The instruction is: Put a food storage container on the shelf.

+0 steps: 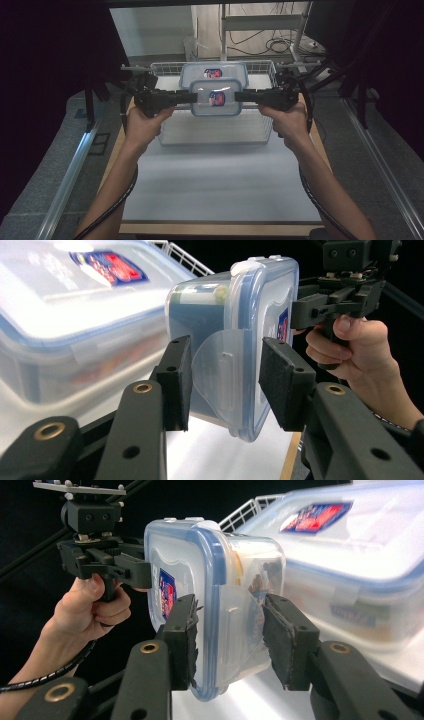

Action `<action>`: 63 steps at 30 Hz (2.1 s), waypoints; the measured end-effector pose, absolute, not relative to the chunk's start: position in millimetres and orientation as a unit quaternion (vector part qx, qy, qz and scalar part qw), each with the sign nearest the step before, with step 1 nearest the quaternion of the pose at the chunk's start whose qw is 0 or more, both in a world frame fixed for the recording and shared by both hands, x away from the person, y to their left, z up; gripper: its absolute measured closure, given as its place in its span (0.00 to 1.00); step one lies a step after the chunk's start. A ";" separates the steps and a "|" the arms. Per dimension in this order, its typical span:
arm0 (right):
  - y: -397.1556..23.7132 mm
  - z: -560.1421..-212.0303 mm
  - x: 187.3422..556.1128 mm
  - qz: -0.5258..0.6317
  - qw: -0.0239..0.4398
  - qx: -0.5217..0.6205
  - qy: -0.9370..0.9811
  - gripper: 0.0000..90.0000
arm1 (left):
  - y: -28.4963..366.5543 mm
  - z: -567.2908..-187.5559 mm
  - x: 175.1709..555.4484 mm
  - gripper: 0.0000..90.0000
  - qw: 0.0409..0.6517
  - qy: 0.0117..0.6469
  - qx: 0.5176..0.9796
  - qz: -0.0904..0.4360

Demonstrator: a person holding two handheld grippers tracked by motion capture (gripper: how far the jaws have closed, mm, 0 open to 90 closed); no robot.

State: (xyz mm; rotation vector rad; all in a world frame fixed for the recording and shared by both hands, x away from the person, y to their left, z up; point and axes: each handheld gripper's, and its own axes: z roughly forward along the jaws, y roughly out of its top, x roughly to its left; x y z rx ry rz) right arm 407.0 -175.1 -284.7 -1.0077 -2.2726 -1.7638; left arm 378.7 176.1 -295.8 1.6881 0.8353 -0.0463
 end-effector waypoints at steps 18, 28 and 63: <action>-165.4 -266.8 449.2 -0.586 0.048 -0.350 -0.729 0.64 | 184.3 -276.2 422.4 0.64 0.596 0.386 0.704 -0.028; -164.5 -267.6 471.4 -0.586 0.064 -0.366 -0.720 0.64 | 184.3 -276.5 441.8 0.63 0.598 0.403 0.692 -0.031; -152.9 -262.6 491.3 -0.562 -0.007 -0.393 -0.728 0.52 | 168.6 -275.0 441.9 0.49 0.554 0.416 0.720 0.042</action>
